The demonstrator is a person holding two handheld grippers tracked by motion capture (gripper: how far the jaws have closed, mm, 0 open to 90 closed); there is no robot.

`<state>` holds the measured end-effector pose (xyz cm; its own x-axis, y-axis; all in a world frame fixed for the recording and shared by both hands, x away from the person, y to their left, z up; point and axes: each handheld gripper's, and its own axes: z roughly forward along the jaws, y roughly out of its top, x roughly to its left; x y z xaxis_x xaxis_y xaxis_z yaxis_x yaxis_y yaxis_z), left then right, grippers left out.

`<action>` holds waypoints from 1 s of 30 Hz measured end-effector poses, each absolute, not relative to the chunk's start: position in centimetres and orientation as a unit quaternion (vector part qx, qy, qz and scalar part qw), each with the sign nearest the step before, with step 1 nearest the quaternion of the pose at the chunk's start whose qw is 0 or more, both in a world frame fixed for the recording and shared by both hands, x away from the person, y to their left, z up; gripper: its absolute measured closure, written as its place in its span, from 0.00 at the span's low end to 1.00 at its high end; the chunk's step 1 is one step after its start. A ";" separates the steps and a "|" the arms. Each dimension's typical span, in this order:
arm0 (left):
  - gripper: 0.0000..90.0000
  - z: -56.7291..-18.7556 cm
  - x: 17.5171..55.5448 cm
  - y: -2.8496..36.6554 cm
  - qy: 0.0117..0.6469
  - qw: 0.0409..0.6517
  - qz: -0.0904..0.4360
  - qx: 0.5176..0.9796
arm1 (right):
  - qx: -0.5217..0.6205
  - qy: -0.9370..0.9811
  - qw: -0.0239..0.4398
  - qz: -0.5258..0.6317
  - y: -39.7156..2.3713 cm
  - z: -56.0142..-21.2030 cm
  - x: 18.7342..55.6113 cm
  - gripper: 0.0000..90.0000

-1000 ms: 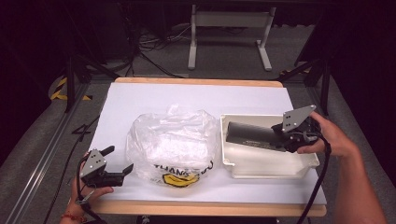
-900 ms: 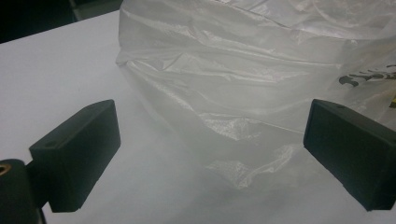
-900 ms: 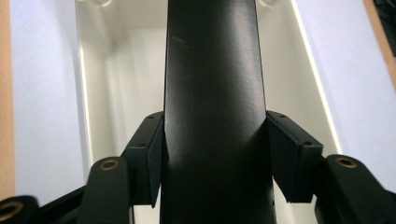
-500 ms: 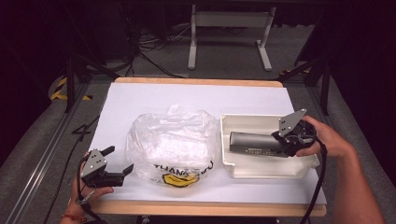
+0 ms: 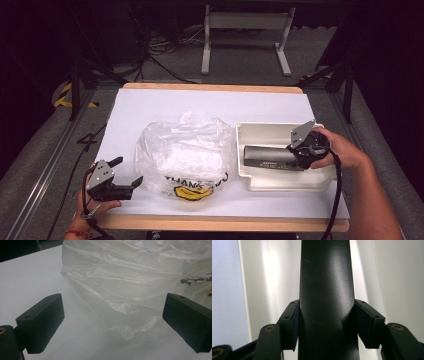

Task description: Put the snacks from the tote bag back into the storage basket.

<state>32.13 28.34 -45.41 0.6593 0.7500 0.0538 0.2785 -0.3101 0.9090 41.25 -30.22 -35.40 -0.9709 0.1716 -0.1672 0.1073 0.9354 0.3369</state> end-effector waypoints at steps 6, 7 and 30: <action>0.05 -45.4 32.1 28.3 0.334 0.483 0.242 0.773 | 0.083 0.983 0.099 0.127 -30.2 -35.8 41.4 0.47; 0.05 -45.4 32.1 28.3 0.334 0.483 0.242 0.773 | 0.083 0.983 0.099 0.127 -30.2 -35.8 41.4 0.47; 0.05 -45.5 32.2 28.2 0.334 0.483 0.240 0.773 | 0.143 0.970 0.160 0.118 -32.3 -35.8 40.8 0.34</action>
